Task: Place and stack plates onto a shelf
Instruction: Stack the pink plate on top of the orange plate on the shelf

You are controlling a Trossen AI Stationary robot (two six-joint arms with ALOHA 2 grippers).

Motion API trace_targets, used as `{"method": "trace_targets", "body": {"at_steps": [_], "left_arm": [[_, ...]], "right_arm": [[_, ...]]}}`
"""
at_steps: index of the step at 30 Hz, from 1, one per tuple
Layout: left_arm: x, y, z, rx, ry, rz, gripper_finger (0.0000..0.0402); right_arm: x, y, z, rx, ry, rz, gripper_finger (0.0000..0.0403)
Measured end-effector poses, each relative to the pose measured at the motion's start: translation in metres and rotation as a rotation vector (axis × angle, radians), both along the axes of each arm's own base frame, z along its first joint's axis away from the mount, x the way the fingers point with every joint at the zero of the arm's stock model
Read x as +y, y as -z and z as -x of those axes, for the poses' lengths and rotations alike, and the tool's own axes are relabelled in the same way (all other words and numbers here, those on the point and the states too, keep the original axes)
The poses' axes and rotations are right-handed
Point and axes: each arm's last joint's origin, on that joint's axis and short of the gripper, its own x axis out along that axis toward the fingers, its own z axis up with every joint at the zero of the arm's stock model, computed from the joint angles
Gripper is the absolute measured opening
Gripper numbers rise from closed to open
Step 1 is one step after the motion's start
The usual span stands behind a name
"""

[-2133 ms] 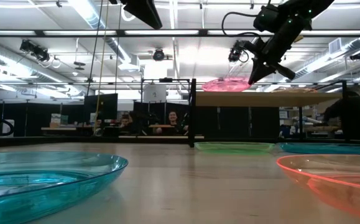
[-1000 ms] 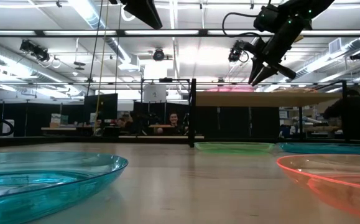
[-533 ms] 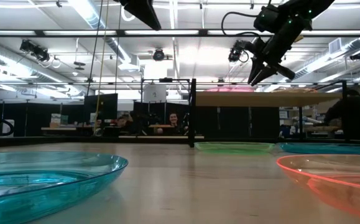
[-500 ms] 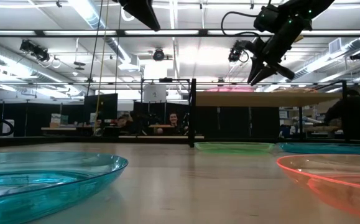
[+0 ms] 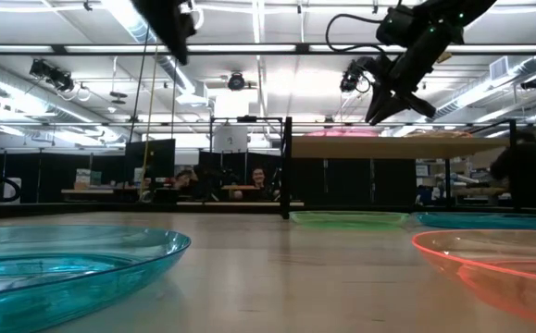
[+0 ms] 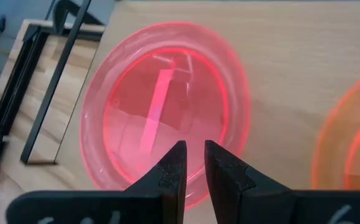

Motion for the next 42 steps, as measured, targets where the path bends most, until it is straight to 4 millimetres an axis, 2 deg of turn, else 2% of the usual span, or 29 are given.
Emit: {"method": "trace_targets", "body": {"at_steps": [10,16,24,32,42], "left_arm": [[-0.050,0.074,0.022,0.240,0.050,0.018,0.0128],[-0.071,0.105,0.043,0.345,0.026,0.008,0.0128],[-0.096,0.124,0.062,0.414,-0.005,0.069,0.0128],[-0.120,0.145,0.072,0.366,-0.043,0.162,0.0128],[-0.137,0.165,0.089,0.363,-0.072,0.220,0.0128]], "right_arm": [[0.027,0.000,-0.021,0.031,-0.138,0.045,0.0064],[0.051,0.000,-0.035,0.052,-0.217,0.079,0.0064],[0.081,0.000,-0.049,0.058,-0.324,0.103,0.0064],[0.107,0.000,-0.057,0.058,-0.426,0.118,0.0064],[0.121,-0.004,-0.064,0.004,-0.473,0.151,0.0064]]}}
